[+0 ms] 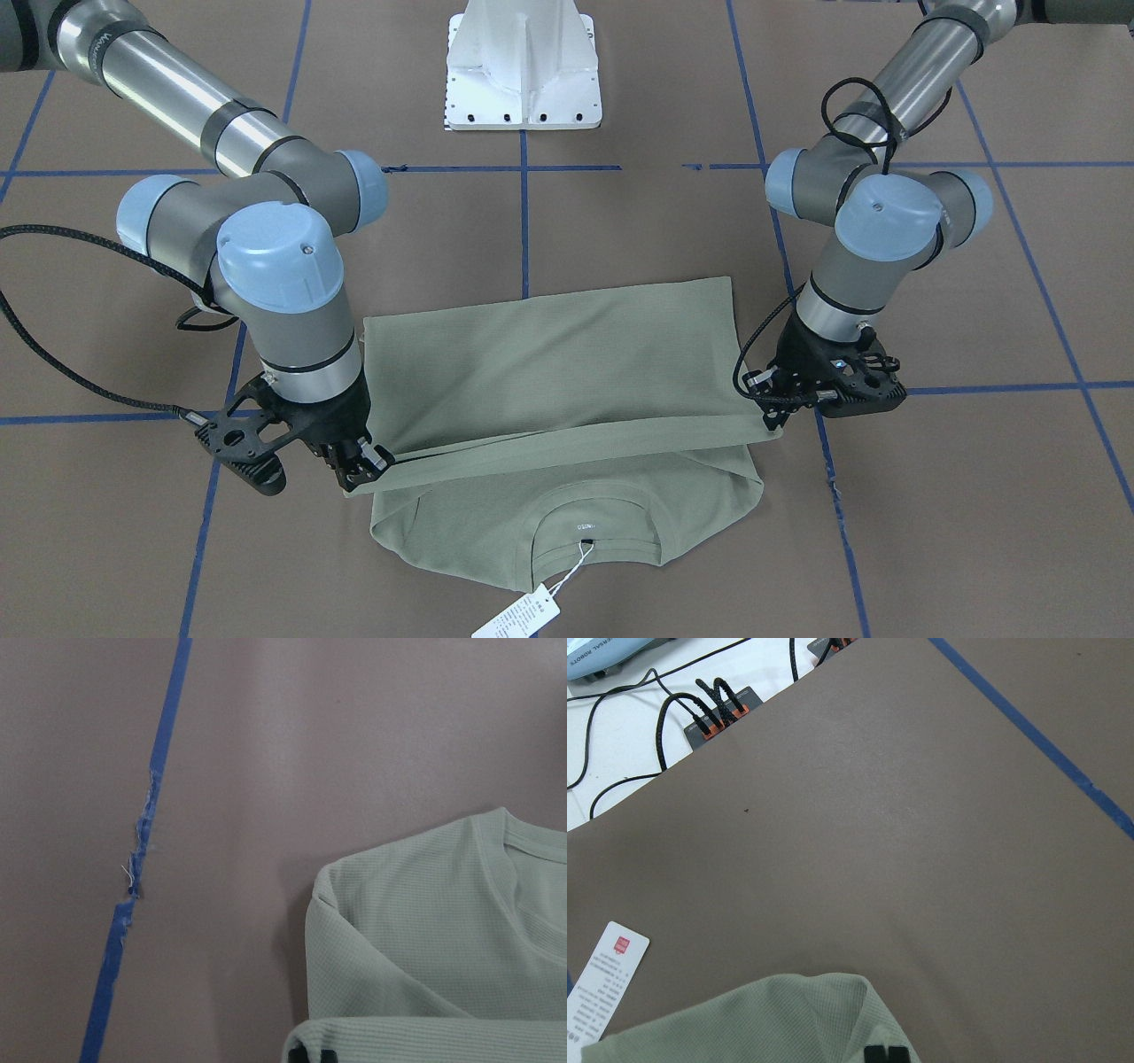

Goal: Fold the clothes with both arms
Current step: 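Lay the hem down near the collar with both grippers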

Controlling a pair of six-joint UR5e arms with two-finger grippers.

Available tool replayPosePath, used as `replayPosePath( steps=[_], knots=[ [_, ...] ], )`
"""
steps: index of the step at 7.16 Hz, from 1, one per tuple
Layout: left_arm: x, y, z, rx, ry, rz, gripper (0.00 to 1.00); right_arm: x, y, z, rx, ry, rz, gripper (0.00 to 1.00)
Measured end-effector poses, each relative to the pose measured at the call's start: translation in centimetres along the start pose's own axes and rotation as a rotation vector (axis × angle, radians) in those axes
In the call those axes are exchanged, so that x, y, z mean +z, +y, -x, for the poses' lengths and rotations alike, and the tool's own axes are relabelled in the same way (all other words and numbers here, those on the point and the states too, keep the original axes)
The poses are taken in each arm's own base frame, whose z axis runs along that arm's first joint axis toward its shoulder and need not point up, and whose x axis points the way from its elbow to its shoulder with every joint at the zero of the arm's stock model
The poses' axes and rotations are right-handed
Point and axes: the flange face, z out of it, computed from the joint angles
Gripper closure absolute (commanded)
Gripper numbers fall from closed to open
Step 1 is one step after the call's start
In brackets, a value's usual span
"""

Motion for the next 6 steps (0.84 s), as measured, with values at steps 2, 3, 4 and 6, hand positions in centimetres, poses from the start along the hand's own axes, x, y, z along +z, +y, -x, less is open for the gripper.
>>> replayPosePath(
  steps=[2, 3, 4, 6],
  knots=[
    [0.7, -1.0, 0.1, -0.007, 0.001, -0.010, 1.00, 2.7, -0.7, -0.3, -0.018, 0.002, -0.003, 1.00],
    [0.5, -1.6, -0.2, -0.017, 0.006, -0.018, 1.00, 3.9, -0.7, -0.7, -0.021, 0.004, -0.003, 1.00],
    [0.2, -2.1, -0.3, -0.029, 0.011, -0.026, 1.00, 4.9, -0.5, -1.0, -0.024, 0.013, -0.001, 1.00],
    [-0.5, -3.5, 0.2, -0.048, 0.011, -0.043, 1.00, 6.0, 0.3, -1.4, -0.031, 0.028, 0.002, 1.00]
  ],
)
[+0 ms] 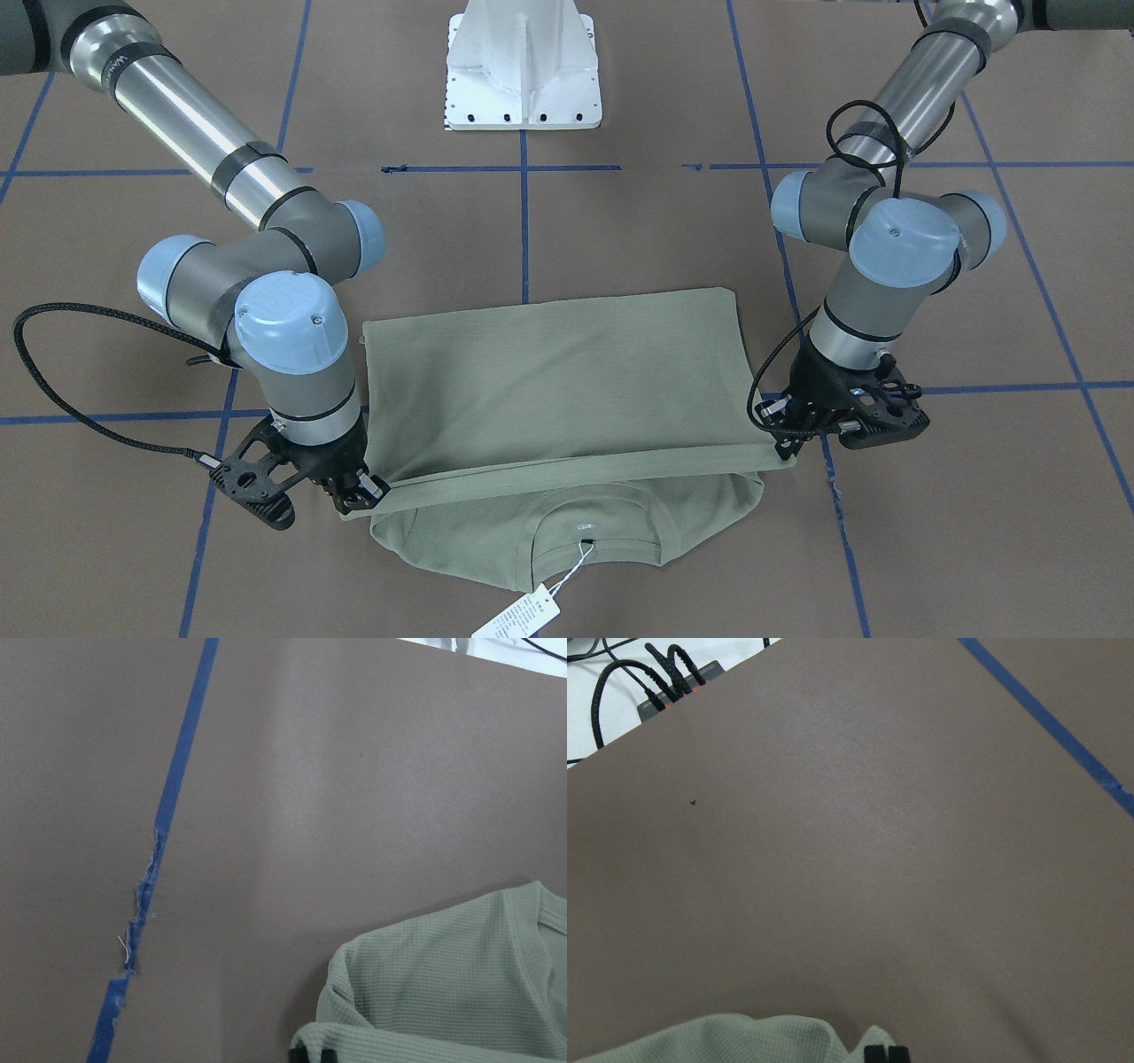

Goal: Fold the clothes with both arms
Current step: 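Lay the hem down near the collar with both grippers, then open both grippers and raise them off the folded shirt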

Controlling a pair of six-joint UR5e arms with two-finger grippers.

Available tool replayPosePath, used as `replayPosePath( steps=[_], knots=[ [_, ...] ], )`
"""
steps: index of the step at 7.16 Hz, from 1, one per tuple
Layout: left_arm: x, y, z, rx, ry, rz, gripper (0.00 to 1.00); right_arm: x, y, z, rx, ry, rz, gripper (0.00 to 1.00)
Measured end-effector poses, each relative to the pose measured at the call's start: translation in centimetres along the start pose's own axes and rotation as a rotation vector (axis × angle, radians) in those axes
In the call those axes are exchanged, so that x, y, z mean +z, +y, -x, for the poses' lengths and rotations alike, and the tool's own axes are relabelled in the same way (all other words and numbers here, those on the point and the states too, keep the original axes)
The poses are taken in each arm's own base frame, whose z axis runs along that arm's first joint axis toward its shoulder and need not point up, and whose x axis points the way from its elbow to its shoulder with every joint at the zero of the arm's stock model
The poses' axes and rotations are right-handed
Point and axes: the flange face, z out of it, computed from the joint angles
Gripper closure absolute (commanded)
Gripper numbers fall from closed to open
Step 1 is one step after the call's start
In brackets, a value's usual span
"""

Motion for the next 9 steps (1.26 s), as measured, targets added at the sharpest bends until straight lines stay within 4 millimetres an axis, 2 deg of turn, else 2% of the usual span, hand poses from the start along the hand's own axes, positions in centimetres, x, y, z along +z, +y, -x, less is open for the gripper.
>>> replayPosePath(
  steps=[1, 2, 3, 4, 5, 6, 7, 8, 9],
  knots=[
    [-0.1, -0.8, 0.6, -0.010, -0.005, -0.008, 1.00, 0.2, 0.2, -0.1, -0.002, 0.003, -0.002, 1.00],
    [0.0, -1.2, 1.0, -0.017, -0.010, -0.010, 0.75, 0.3, 0.3, -0.1, -0.003, 0.003, -0.004, 0.70],
    [0.3, -1.3, 1.3, -0.019, -0.013, -0.010, 0.64, 0.3, 0.3, -0.1, -0.004, 0.003, -0.004, 0.48],
    [0.4, -1.3, 1.4, -0.020, -0.015, -0.009, 0.49, 0.1, 0.3, 0.0, -0.007, 0.000, -0.005, 0.45],
    [0.4, -1.3, 1.3, -0.019, -0.013, -0.008, 0.45, -0.3, 0.4, 0.3, -0.011, -0.010, -0.005, 0.44],
    [0.3, -1.4, 1.0, -0.017, -0.009, -0.007, 0.46, -1.4, 0.4, 0.6, -0.013, -0.031, -0.003, 0.42],
    [0.1, -1.5, 1.0, -0.018, -0.006, -0.008, 0.46, -3.0, 0.6, 0.4, -0.013, -0.063, 0.011, 0.34],
    [-0.2, -1.7, 1.1, -0.020, -0.003, -0.009, 0.47, -4.9, 1.1, -1.6, -0.012, -0.104, 0.043, 0.30],
    [-0.7, -1.5, 1.2, -0.020, 0.008, 0.003, 0.48, -6.5, 2.3, -5.1, 0.003, -0.136, 0.076, 0.27]
  ],
)
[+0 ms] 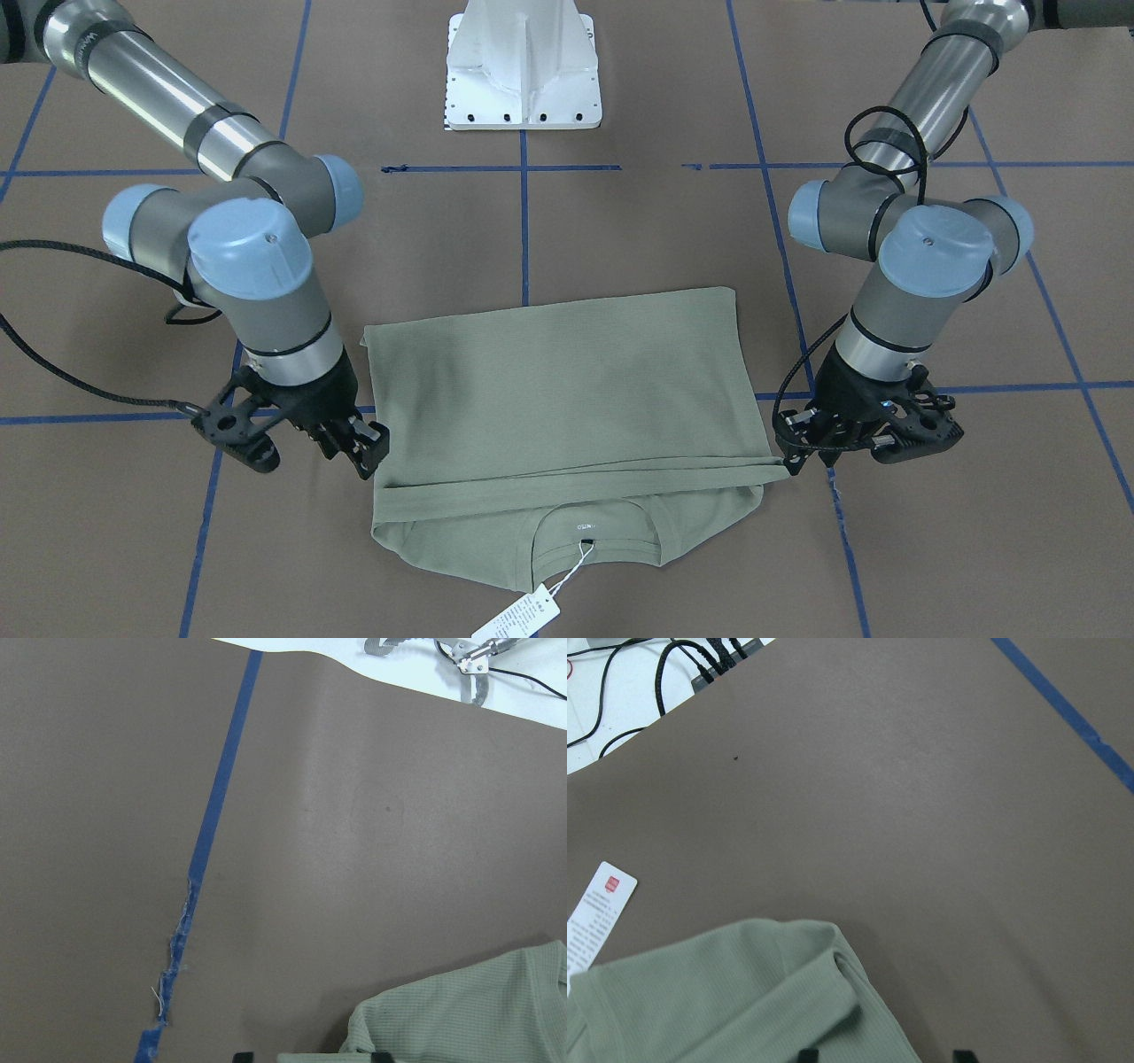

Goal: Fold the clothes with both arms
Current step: 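Open both grippers and raise them off the folded shirt, then move the right gripper to the folded shirt's side edge and grasp it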

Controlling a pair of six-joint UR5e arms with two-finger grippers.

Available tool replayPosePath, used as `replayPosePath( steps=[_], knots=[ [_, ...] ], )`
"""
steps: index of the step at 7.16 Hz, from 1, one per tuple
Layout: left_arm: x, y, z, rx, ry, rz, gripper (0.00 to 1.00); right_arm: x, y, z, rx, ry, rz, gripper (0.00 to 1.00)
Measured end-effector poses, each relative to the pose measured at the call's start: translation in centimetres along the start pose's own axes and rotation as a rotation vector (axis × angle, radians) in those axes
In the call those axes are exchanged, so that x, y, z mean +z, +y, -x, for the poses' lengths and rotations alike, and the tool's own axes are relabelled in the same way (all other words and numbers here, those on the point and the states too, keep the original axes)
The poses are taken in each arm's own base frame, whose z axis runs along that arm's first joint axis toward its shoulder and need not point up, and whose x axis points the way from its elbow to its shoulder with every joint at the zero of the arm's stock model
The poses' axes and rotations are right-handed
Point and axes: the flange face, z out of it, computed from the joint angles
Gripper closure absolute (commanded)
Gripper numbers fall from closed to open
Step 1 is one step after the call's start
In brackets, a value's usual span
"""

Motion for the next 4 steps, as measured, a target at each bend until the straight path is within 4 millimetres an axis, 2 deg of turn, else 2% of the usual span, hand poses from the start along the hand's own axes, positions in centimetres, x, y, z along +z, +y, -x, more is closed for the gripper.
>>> replayPosePath(
  steps=[1, 2, 4],
  knots=[
    [-0.5, 0.5, 0.3, 0.003, 0.015, 0.024, 0.48, -1.0, 2.1, -3.3, 0.041, -0.014, 0.030, 0.25],
    [-0.9, 1.0, 0.4, 0.009, 0.027, 0.043, 0.48, -0.8, 4.8, -6.1, 0.097, -0.002, 0.061, 0.25],
    [-1.7, 1.5, 0.1, 0.019, 0.046, 0.049, 0.51, 1.0, 8.3, -10.6, 0.200, 0.039, 0.095, 0.23]
  ],
)
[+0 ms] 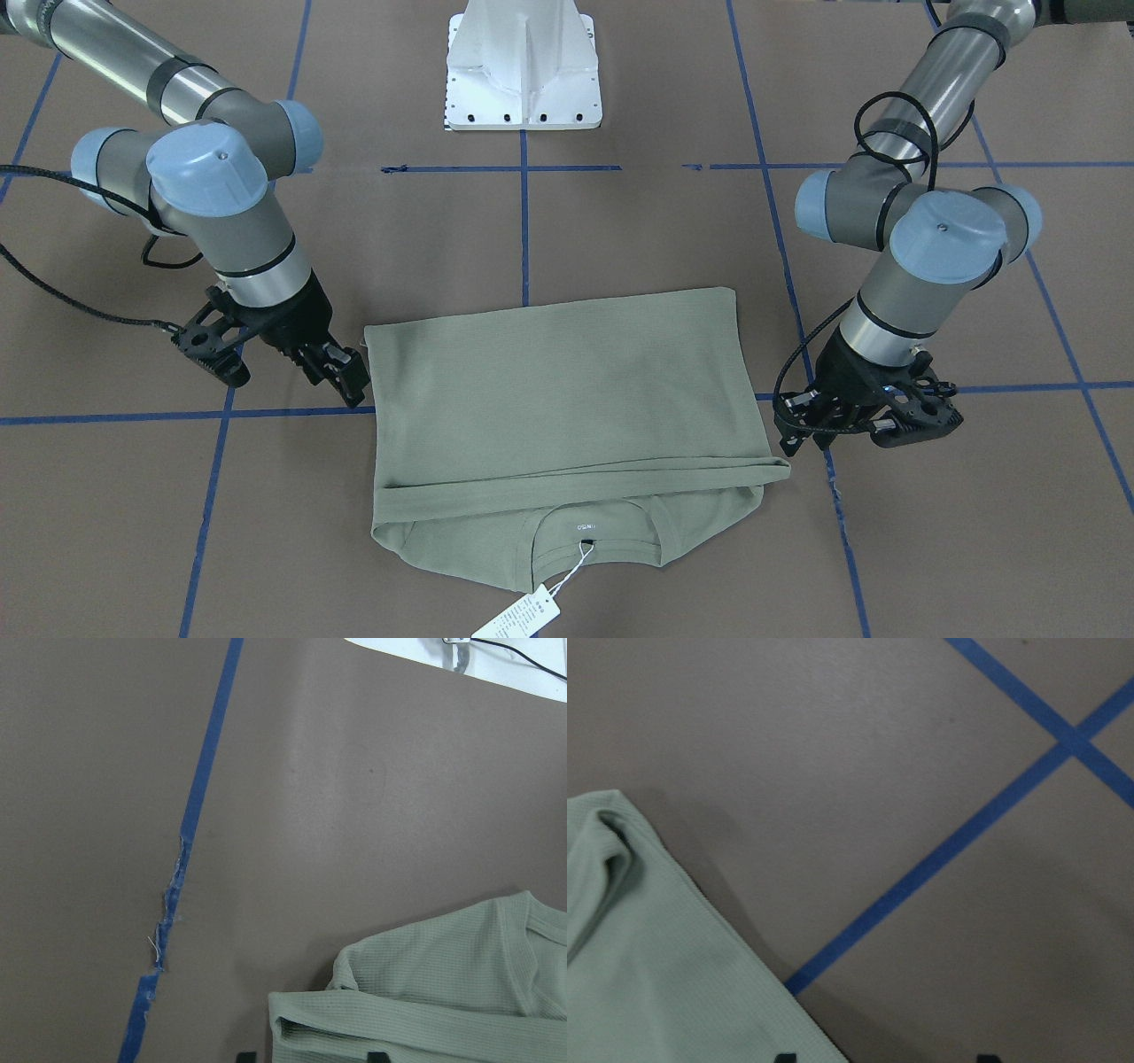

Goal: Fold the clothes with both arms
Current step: 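Move the right gripper to the folded shirt's side edge and grasp it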

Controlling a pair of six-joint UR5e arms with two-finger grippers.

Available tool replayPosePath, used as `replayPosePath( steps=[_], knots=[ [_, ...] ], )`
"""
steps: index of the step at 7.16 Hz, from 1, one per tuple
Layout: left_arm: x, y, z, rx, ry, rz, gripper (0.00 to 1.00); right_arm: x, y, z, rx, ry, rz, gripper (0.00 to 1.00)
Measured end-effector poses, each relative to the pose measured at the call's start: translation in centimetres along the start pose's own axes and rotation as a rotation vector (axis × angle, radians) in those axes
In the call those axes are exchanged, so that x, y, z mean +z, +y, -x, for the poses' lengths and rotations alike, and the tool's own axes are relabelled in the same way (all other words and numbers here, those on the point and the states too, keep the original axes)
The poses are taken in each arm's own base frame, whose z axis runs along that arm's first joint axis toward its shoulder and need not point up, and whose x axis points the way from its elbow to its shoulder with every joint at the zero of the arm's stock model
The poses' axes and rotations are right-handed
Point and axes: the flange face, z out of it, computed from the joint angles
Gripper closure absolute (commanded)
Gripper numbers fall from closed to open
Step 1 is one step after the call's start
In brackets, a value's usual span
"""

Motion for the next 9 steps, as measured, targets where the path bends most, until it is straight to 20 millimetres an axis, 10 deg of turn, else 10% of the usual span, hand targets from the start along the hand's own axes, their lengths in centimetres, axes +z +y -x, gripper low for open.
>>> replayPosePath(
  steps=[6, 7, 8, 9],
  knots=[
    [-0.5, 0.3, 0.3, 0.003, 0.004, -0.005, 0.51, 1.8, 4.4, -0.4, 0.023, -0.024, 0.031, 0.35],
    [-0.5, 0.4, 0.5, 0.003, 0.002, -0.005, 0.52, 2.0, 4.9, 0.1, 0.020, -0.024, 0.030, 0.48],
    [-0.6, 0.5, 0.8, 0.003, 0.002, -0.005, 0.52, 2.3, 5.1, 0.3, 0.019, -0.021, 0.029, 0.99],
    [-0.8, 0.7, 0.9, 0.004, 0.004, -0.005, 0.52, 2.5, 5.2, 0.3, 0.019, -0.018, 0.028, 1.00]
  ],
)
